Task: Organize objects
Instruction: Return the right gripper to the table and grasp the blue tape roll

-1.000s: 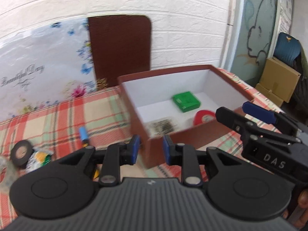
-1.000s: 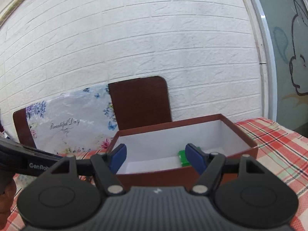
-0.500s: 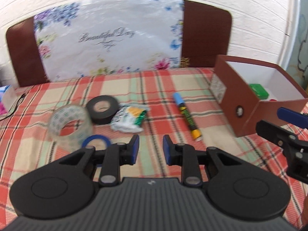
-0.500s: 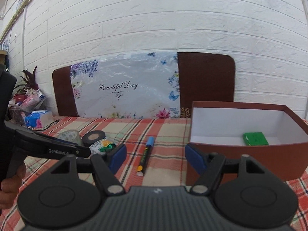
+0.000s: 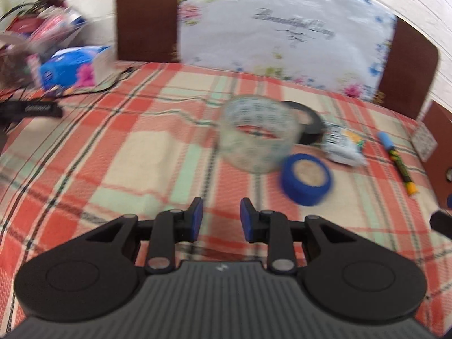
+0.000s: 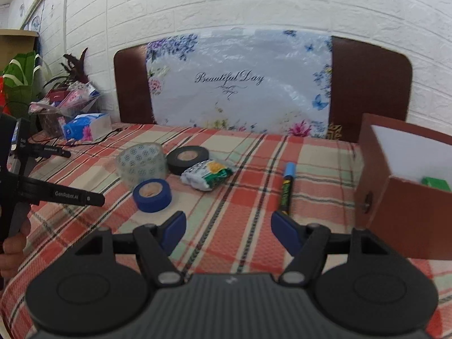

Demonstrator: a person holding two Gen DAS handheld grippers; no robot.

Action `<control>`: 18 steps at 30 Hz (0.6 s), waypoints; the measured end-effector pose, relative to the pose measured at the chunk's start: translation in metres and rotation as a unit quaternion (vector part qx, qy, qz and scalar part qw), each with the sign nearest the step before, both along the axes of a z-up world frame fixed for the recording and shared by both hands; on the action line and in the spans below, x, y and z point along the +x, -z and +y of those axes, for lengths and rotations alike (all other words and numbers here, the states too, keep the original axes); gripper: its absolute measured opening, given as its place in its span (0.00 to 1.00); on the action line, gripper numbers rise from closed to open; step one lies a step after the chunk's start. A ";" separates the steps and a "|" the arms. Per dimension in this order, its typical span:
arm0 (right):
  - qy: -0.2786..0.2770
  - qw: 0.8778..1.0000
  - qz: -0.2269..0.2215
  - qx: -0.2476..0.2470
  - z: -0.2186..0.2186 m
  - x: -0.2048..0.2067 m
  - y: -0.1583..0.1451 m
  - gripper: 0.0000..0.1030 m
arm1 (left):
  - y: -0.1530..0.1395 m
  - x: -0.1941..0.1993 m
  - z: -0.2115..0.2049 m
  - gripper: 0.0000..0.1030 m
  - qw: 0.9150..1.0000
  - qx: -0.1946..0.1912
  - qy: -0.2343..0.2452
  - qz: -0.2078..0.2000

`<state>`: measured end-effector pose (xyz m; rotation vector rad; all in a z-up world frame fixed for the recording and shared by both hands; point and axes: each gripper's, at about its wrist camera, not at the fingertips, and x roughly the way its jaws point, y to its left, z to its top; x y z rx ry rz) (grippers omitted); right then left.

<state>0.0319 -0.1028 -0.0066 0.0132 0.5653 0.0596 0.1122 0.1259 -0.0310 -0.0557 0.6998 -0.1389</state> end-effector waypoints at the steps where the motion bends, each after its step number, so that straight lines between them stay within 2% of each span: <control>1: -0.016 1.000 0.009 0.001 0.008 0.008 0.006 0.67 | 0.007 0.002 0.007 0.30 1.000 -0.006 -0.009 -0.003; 4: -0.069 0.997 0.020 -0.021 0.038 0.037 0.021 0.67 | 0.023 -0.006 0.027 0.30 0.997 -0.045 -0.001 -0.069; 8: -0.106 0.993 0.041 -0.044 0.073 0.086 0.038 0.67 | 0.022 -0.009 0.041 0.30 0.992 -0.104 -0.004 -0.072; 10: -0.107 0.992 0.056 -0.042 0.084 0.112 0.046 0.67 | 0.021 -0.008 0.041 0.30 0.992 -0.109 -0.005 -0.070; 12: -0.108 0.991 0.060 -0.041 0.091 0.128 0.052 0.58 | 0.021 -0.008 0.037 0.30 0.992 -0.100 -0.003 -0.071; 13: -0.106 0.992 0.060 -0.039 0.092 0.129 0.052 0.57 | 0.020 -0.009 0.035 0.31 0.993 -0.095 -0.003 -0.072; 15: -0.112 0.991 0.067 -0.038 0.091 0.122 0.050 0.57 | 0.024 -0.008 0.036 0.31 0.993 -0.090 -0.001 -0.072; 18: -0.132 0.987 0.069 -0.054 0.076 0.087 0.049 0.57 | 0.026 -0.005 0.038 0.31 0.994 -0.086 -0.001 -0.070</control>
